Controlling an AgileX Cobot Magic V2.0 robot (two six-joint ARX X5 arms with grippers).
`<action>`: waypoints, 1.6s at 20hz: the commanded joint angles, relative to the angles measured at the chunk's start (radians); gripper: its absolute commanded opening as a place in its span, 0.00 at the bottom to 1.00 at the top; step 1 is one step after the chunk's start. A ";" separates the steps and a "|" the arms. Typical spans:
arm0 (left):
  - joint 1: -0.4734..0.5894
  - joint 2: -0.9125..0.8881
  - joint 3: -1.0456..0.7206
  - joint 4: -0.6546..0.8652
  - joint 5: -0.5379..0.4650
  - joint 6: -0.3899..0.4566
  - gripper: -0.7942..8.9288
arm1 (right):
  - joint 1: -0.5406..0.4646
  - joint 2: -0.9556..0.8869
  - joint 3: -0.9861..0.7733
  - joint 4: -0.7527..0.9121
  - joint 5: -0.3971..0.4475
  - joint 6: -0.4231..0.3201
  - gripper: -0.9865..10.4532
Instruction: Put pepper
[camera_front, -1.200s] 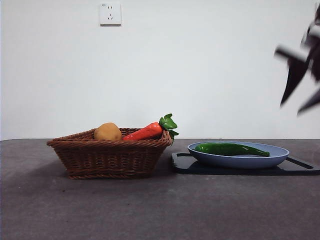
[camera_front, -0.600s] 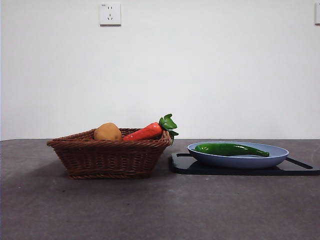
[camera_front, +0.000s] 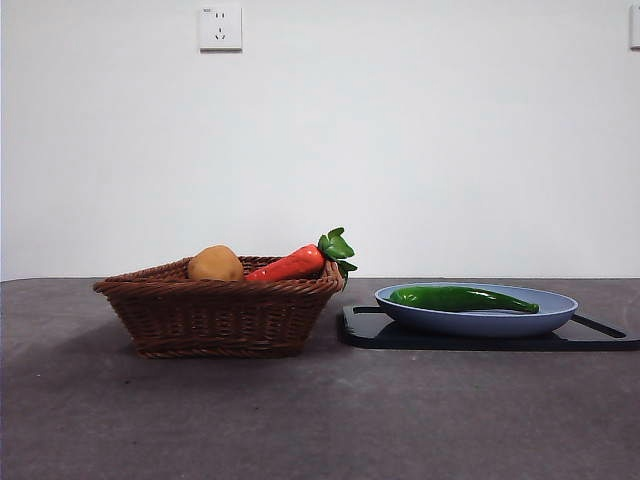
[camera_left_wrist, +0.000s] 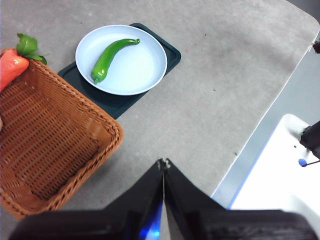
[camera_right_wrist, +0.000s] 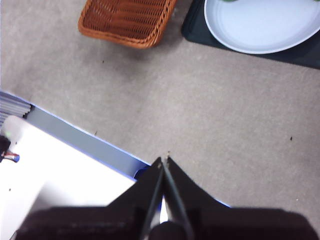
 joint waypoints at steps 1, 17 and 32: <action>-0.010 0.009 0.016 0.029 0.000 0.009 0.09 | 0.005 0.006 0.014 0.010 0.004 0.008 0.10; 0.280 -0.176 -0.032 0.473 -0.051 0.156 0.09 | 0.005 0.006 0.014 0.010 0.004 0.008 0.10; 0.669 -0.901 -1.022 0.945 -0.134 0.103 0.09 | 0.005 0.006 0.014 0.010 0.004 0.008 0.10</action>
